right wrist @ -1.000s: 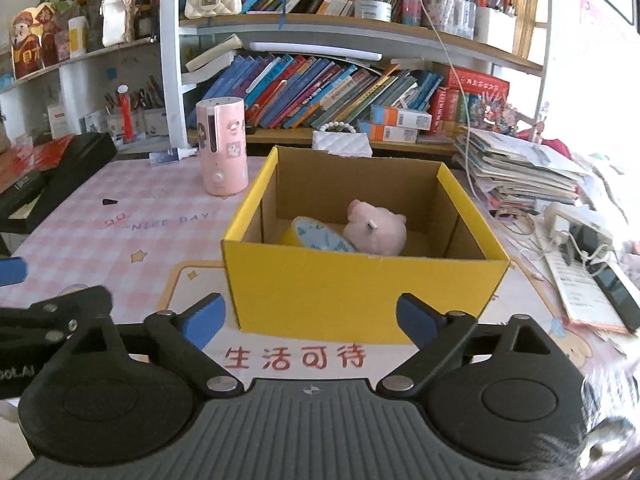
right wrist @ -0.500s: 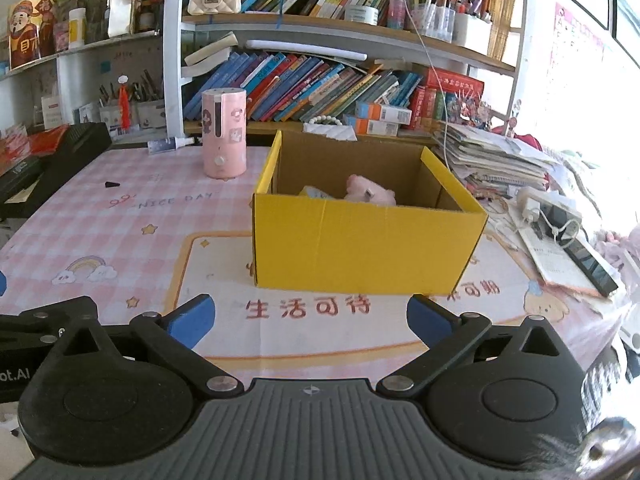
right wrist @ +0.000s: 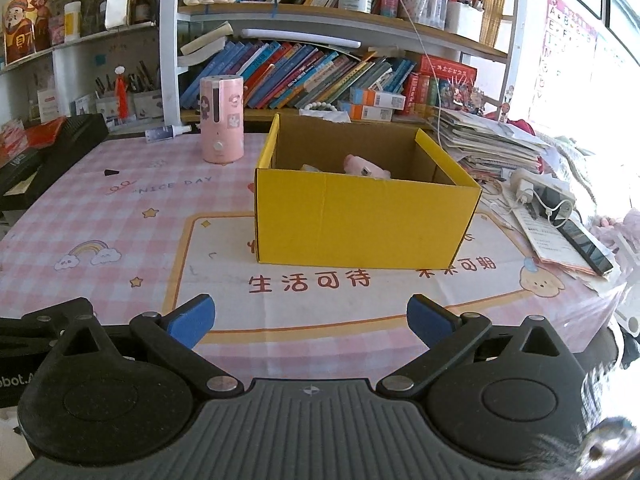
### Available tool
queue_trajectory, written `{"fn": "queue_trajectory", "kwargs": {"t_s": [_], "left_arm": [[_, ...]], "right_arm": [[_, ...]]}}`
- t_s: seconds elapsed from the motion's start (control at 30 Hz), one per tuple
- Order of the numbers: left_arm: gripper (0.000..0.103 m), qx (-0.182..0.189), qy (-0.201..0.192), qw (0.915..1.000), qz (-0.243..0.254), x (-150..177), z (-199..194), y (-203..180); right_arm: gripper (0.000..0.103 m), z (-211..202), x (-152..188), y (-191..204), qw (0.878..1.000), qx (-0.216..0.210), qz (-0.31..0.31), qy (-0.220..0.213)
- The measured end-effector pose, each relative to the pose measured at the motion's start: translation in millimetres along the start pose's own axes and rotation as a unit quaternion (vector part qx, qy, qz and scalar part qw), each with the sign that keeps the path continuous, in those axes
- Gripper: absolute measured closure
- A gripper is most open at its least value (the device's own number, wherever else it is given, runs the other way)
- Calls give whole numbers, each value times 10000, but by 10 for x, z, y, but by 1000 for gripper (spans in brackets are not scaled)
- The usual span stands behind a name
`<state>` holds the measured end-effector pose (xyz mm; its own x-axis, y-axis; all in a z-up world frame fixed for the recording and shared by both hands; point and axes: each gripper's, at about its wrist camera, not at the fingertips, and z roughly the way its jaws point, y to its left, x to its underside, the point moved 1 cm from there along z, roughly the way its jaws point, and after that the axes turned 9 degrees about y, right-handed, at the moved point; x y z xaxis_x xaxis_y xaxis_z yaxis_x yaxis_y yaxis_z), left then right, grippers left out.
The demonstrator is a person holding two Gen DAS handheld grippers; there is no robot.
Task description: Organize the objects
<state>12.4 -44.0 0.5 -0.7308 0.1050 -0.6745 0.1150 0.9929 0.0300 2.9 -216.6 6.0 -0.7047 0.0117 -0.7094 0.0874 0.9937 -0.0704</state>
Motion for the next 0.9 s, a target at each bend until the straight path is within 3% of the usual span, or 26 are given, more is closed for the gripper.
{"fn": "queue_trajectory", "kwargs": {"t_s": [0.9], "left_arm": [[4, -444, 169, 9986, -243, 9, 82, 72]], "right_arm": [[1, 52, -3, 140, 9996, 244, -92, 133]]}}
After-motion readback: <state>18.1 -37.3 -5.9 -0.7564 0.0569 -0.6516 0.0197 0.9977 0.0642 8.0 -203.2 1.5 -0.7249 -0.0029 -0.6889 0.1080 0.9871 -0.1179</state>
